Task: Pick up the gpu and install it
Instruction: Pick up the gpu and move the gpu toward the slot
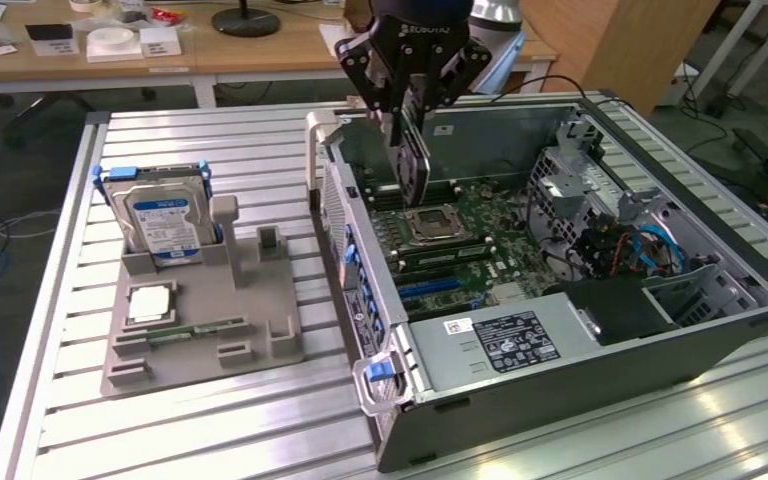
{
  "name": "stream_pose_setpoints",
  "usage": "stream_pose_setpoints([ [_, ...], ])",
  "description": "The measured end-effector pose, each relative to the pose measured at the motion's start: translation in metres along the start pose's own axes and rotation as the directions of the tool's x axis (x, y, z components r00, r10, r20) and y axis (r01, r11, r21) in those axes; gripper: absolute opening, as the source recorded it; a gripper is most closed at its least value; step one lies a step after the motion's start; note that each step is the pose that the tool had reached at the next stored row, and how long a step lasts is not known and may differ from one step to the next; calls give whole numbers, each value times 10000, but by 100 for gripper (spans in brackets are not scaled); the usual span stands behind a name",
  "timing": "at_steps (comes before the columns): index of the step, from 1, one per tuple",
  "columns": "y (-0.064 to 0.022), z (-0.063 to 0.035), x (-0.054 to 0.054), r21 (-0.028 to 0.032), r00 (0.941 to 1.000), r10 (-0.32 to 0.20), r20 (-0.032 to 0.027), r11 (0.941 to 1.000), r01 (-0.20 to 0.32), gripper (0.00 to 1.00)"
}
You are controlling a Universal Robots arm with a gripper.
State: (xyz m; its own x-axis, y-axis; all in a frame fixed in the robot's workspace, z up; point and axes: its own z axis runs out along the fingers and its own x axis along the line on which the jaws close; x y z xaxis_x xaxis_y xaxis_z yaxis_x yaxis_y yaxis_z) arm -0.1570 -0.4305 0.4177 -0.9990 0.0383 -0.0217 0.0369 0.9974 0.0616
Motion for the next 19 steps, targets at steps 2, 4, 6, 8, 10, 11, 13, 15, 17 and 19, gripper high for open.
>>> stream_pose_setpoints([
  [2, 1, 1, -29, 0, 10000, 1, 1, 10000, -1, 27],
  [4, 2, 2, -59, -1, 10000, 0, 1, 10000, 0, 27],
  [6, 4, 3, -88, -1, 10000, 1, 0, 10000, -1, 27],
  [8, 5, 3, -118, 0, 10000, 1, 0, 10000, -1, 27],
  [10, 6, 4, -150, 0, 10000, 0, 1, 10000, 0, 27],
  [11, 6, 4, -165, 0, 10000, 0, 1, 10000, 0, 27],
  [13, 7, 5, -194, 0, 10000, 1, 0, 10000, -1, 27],
  [15, 8, 6, -222, 0, 10000, 1, 1, 10000, -1, 27],
  [17, 10, 6, -253, 0, 10000, 1, 1, 10000, -1, 27],
  [19, 10, 7, -282, -1, 10000, 0, 1, 10000, 0, 27],
])
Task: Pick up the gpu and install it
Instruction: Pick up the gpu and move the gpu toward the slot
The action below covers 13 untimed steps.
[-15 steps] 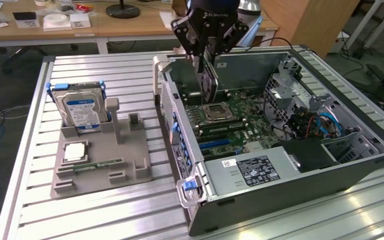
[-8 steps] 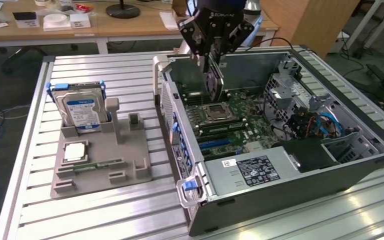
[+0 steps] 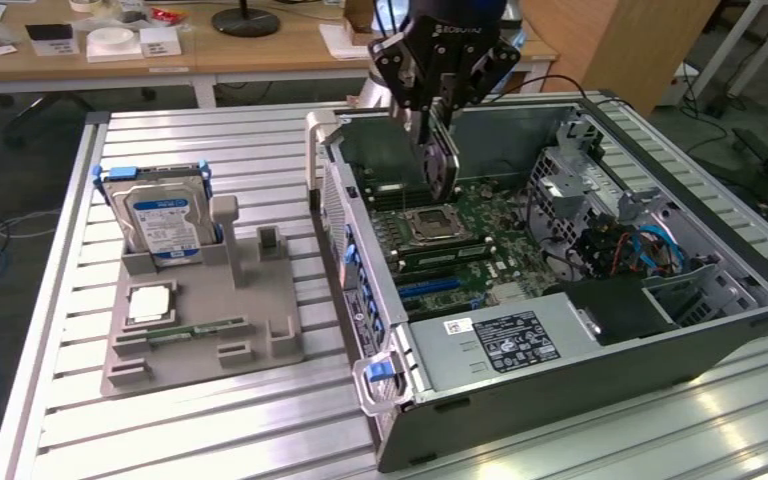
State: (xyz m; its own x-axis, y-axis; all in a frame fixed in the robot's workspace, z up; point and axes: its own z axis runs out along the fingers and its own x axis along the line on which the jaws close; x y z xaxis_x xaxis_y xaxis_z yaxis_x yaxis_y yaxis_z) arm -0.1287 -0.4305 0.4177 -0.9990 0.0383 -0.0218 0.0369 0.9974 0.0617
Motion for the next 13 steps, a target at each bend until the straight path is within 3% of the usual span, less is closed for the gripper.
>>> stream_pose_setpoints([
  [13, 7, 4, -193, 1, 10000, 0, 0, 10000, 0, 27],
])
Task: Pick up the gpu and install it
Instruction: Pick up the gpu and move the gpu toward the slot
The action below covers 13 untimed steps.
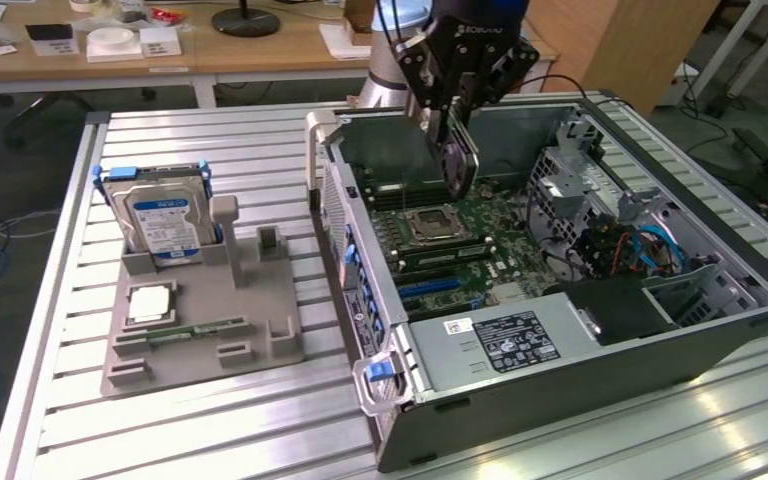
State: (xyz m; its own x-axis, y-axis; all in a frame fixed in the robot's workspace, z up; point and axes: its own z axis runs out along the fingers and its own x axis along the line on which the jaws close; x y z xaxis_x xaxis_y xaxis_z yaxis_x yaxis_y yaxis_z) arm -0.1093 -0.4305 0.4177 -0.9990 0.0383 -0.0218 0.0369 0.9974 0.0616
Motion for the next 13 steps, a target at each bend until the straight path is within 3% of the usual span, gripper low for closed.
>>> stream_pose_setpoints([
  [13, 7, 4, -182, 0, 10000, 0, 0, 10000, 0, 27],
])
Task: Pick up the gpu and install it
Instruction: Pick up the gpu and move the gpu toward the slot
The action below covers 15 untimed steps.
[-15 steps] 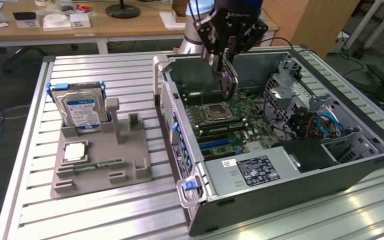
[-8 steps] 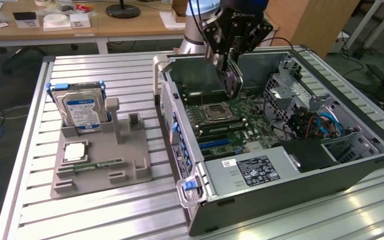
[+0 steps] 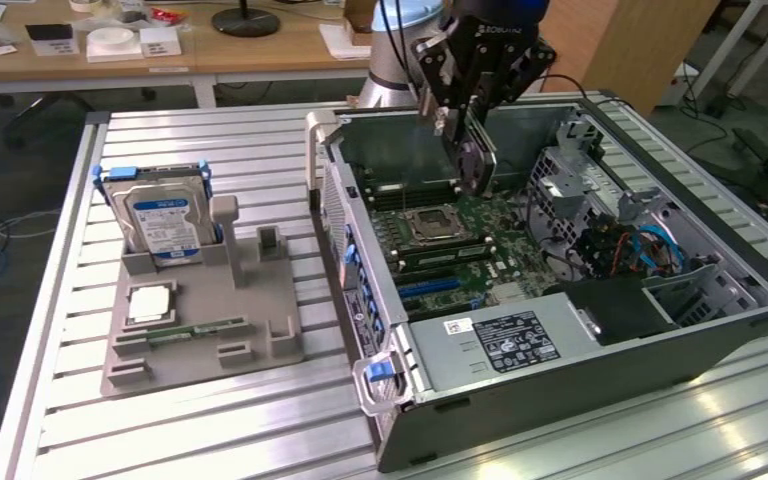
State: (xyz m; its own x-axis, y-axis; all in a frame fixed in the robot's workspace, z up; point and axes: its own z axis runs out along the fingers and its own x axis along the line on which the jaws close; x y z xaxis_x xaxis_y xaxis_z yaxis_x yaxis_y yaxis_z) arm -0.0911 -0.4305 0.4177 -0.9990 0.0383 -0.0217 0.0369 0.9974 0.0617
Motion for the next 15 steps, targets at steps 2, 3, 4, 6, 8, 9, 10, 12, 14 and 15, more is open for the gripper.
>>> stream_pose_setpoints([
  [2, 1, 1, -25, 0, 10000, 1, 0, 10000, -1, 27],
  [3, 1, 1, -38, 0, 10000, 1, 0, 10000, -1, 27],
  [4, 2, 1, -51, 0, 10000, 1, 0, 10000, -1, 27],
  [6, 3, 2, -77, 0, 10000, 0, 0, 10000, 0, 27],
  [8, 4, 2, -102, 0, 10000, 0, 0, 10000, 0, 27],
  [9, 4, 2, -114, 1, 10000, 0, 0, 10000, 0, 27],
  [10, 5, 3, -126, 0, 10000, 0, 0, 10000, 0, 27],
  [12, 6, 4, -150, 0, 10000, 0, 0, 10000, 0, 27],
  [14, 7, 4, -173, 0, 10000, 1, 0, 10000, -1, 27],
  [15, 7, 4, -185, 0, 10000, 1, 0, 10000, -1, 27],
])
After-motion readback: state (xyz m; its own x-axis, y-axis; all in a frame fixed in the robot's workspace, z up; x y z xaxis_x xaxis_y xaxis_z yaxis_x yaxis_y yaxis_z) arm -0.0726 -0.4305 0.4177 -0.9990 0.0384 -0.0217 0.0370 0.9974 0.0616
